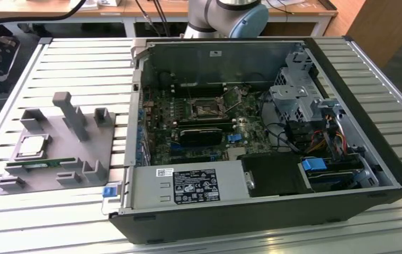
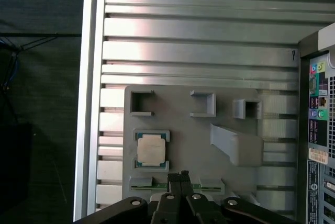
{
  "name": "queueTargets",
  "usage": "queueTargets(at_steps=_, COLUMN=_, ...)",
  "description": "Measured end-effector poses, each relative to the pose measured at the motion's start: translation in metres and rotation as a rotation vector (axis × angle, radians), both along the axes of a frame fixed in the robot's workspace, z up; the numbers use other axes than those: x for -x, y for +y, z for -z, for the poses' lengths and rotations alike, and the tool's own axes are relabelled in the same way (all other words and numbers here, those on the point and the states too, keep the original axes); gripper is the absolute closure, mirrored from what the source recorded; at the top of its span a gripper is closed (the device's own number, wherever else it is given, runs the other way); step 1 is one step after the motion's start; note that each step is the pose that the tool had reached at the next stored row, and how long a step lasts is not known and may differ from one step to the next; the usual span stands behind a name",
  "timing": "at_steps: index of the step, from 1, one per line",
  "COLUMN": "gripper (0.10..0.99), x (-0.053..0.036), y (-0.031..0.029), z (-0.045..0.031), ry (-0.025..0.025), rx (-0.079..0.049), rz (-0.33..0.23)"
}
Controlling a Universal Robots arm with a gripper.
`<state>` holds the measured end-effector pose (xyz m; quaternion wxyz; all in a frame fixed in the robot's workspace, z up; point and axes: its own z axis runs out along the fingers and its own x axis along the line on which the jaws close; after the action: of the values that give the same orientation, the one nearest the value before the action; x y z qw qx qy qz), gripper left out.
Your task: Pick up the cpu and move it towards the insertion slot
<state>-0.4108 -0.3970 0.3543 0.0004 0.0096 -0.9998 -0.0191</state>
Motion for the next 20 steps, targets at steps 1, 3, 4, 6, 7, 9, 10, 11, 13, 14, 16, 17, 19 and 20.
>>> queueTargets(at_steps=1, gripper=0.98, x=0.0, y=0.0, z=0.0002, ry=0.0, rx=0.0, rz=0.0)
queueTargets(at_steps=3, gripper=0.98, x=0.0, y=0.0, z=0.0008, ry=0.0001, rx=0.0, rz=0.0)
queueTargets(at_steps=4, gripper=0.98, x=0.0001, y=0.0, z=0.0011, ry=0.0001, rx=0.0, rz=0.0)
queueTargets(at_steps=6, gripper=0.98, x=0.0001, y=0.0, z=0.0016, ry=0.0001, rx=0.0, rz=0.0)
queueTargets(at_steps=7, gripper=0.98, x=0.0001, y=0.0, z=0.0019, ry=0.0, rx=0.0, rz=0.0)
queueTargets(at_steps=9, gripper=0.98, x=0.0001, y=0.0, z=0.0025, ry=0.0001, rx=0.0, rz=0.0)
queueTargets(at_steps=10, gripper=0.98, x=0.0001, y=0.0, z=0.0028, ry=0.0001, rx=0.0, rz=0.0)
queueTargets(at_steps=11, gripper=0.98, x=0.0001, y=0.0, z=0.003, ry=0.0002, rx=0.0, rz=0.0)
queueTargets(at_steps=13, gripper=0.98, x=0.0001, y=0.0, z=0.0036, ry=0.0002, rx=0.0, rz=0.0)
queueTargets(at_steps=14, gripper=0.98, x=0.0001, y=0.0, z=0.0039, ry=0.0002, rx=0.0, rz=0.0)
queueTargets(at_steps=16, gripper=0.98, x=0.0001, y=0.0, z=0.0044, ry=0.0002, rx=0.0, rz=0.0)
queueTargets(at_steps=17, gripper=0.98, x=0.0001, y=0.0, z=0.0046, ry=0.0002, rx=0.0, rz=0.0)
queueTargets(at_steps=19, gripper=0.98, x=0.0002, y=0.0, z=0.0052, ry=0.0002, rx=0.0, rz=0.0)
queueTargets(at_steps=20, gripper=0.98, x=0.0002, y=0.0, z=0.0055, ry=0.0003, rx=0.0, rz=0.0)
